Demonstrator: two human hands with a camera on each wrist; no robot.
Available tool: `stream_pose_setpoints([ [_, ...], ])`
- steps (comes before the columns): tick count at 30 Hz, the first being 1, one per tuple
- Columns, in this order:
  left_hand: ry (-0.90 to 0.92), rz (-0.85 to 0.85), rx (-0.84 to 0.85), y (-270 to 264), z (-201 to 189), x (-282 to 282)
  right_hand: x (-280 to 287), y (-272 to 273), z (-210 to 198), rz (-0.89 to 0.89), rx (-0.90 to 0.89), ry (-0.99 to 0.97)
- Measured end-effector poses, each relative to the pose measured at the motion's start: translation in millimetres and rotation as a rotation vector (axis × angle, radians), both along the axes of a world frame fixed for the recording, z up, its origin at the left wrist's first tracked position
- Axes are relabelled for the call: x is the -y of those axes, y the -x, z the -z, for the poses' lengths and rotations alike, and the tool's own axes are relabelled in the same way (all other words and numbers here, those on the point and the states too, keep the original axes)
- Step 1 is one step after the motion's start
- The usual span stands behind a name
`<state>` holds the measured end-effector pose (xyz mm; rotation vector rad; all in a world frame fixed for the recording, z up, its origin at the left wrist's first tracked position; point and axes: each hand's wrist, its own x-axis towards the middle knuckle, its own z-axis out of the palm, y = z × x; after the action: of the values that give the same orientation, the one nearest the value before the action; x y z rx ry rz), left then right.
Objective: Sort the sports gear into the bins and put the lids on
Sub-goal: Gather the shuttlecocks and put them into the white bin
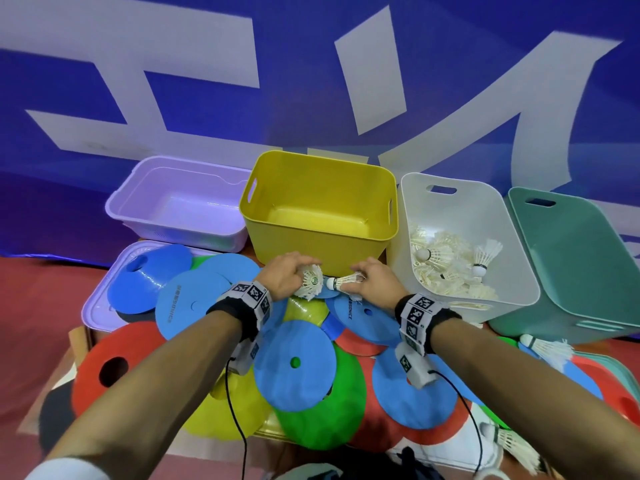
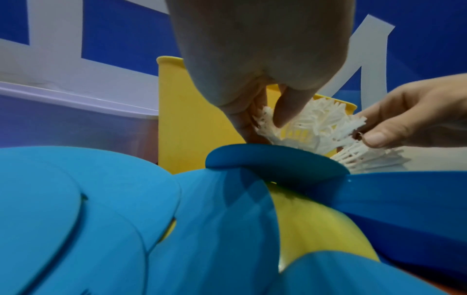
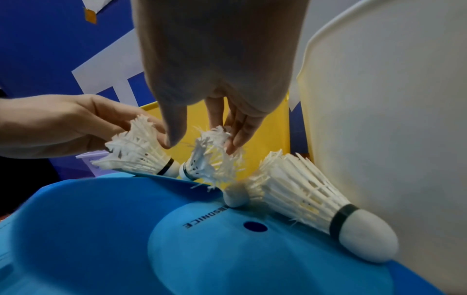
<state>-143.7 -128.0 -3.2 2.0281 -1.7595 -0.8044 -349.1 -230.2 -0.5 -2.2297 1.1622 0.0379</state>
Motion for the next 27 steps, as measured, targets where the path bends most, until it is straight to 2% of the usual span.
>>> stream_pose_setpoints([
  [3,-0.044,0.028,0.05,4.5,1.5,-2.2,-2.5,2.2,4.8,0.011,-0.084,-0.035],
  [9,-0.096,-0.016,0.017,13.2,0.4,-3.1,-7.4,8.0,7.3,-0.023,-0.165,-0.024],
  [15,-0.146,-0.014,0.153,17.3,-2.2,-3.3,-10.7,6.7,4.3,-0.072,-0.238,0.056],
  [19,-0.09,-0.061,0.094,17.5,-0.8,-6.6,-10.3,7.1,-4.6,-0.087,-0.243,0.142],
  [23,0.04,-0.078,-0.02,16.0,-8.0,-10.6,-12.0,13.2,-17.7,-0.096,-0.187,0.192],
  [27,0.174,-0.074,0.002,20.3,-21.0,-7.6,-13.3,23.6,-36.5,-0.105,-0.1,0.236],
])
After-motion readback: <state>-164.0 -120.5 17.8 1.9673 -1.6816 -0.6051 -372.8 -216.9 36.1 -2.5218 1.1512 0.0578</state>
